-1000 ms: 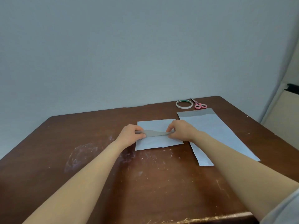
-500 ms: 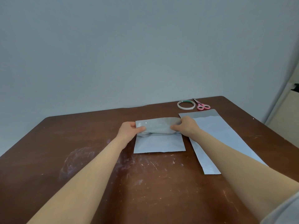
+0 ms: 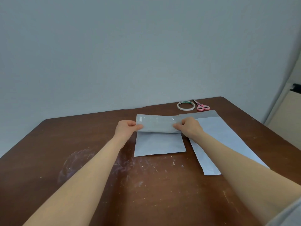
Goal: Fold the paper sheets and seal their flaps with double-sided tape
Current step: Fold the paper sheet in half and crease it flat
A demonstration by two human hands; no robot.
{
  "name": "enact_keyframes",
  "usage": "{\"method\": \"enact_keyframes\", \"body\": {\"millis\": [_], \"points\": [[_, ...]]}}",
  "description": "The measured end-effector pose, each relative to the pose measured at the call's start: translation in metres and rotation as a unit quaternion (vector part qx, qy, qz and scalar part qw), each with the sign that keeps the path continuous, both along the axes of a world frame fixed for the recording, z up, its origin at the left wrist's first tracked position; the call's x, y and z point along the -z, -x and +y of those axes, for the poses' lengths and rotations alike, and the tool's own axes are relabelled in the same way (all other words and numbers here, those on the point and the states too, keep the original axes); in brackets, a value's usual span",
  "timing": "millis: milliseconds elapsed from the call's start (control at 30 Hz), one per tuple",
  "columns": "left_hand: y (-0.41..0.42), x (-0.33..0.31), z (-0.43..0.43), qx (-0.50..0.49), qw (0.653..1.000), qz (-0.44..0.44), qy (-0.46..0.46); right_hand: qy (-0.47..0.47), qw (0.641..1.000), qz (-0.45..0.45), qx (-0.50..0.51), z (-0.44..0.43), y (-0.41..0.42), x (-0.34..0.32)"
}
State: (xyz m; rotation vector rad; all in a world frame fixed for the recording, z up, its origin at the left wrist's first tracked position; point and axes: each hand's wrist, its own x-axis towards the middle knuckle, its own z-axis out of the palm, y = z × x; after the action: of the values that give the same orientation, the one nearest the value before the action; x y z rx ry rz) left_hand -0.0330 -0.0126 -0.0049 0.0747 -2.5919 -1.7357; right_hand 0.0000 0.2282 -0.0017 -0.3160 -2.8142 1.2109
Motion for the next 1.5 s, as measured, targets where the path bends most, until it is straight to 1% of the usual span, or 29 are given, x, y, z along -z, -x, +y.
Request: {"method": "enact_keyframes", "body": {"millis": [67,167,233,300,400,567,733,867,1133,1333,1500], "points": [[-0.004,-0.002,0.0,0.008,1.0,-0.007,-0.018,0.009,1.0,0.003,0.007,0.0,-0.001,0.0],[-0.009,-0.001,-0.002,0.037,0.997,-0.054,-0.034,0.039,0.999,0.008,0.02,0.001,-0.002,0.002],[-0.011,0.002,-0.003,0.03,0.996,-0.066,-0.051,0.063,0.998,0.008,0.03,0.001,-0.004,0.003],[-0.011,0.005,-0.003,0.011,0.996,-0.057,-0.062,0.077,0.996,0.0,0.036,-0.002,-0.005,0.002],[-0.009,0.007,0.0,0.0,0.999,-0.037,-0.023,0.095,0.994,-0.018,0.042,-0.006,-0.004,0.004],[0.0,0.011,0.004,-0.018,0.998,-0.032,0.045,0.055,0.996,-0.04,0.053,-0.007,0.004,0.012],[0.001,0.013,0.003,-0.029,0.996,-0.04,0.081,-0.009,0.998,-0.049,0.05,-0.01,0.008,0.012],[0.001,0.013,0.003,-0.029,0.993,-0.025,0.109,-0.059,0.996,-0.037,0.056,-0.01,0.01,0.014],[0.003,0.016,0.005,-0.01,0.976,0.007,0.217,-0.115,0.99,-0.047,0.059,-0.012,0.008,0.016],[0.006,0.015,0.005,-0.021,0.965,0.014,0.26,-0.134,0.989,-0.038,0.053,-0.011,0.011,0.016],[0.005,0.009,0.008,-0.035,0.955,0.038,0.293,-0.135,0.989,-0.024,0.048,-0.011,0.009,0.014]]}}
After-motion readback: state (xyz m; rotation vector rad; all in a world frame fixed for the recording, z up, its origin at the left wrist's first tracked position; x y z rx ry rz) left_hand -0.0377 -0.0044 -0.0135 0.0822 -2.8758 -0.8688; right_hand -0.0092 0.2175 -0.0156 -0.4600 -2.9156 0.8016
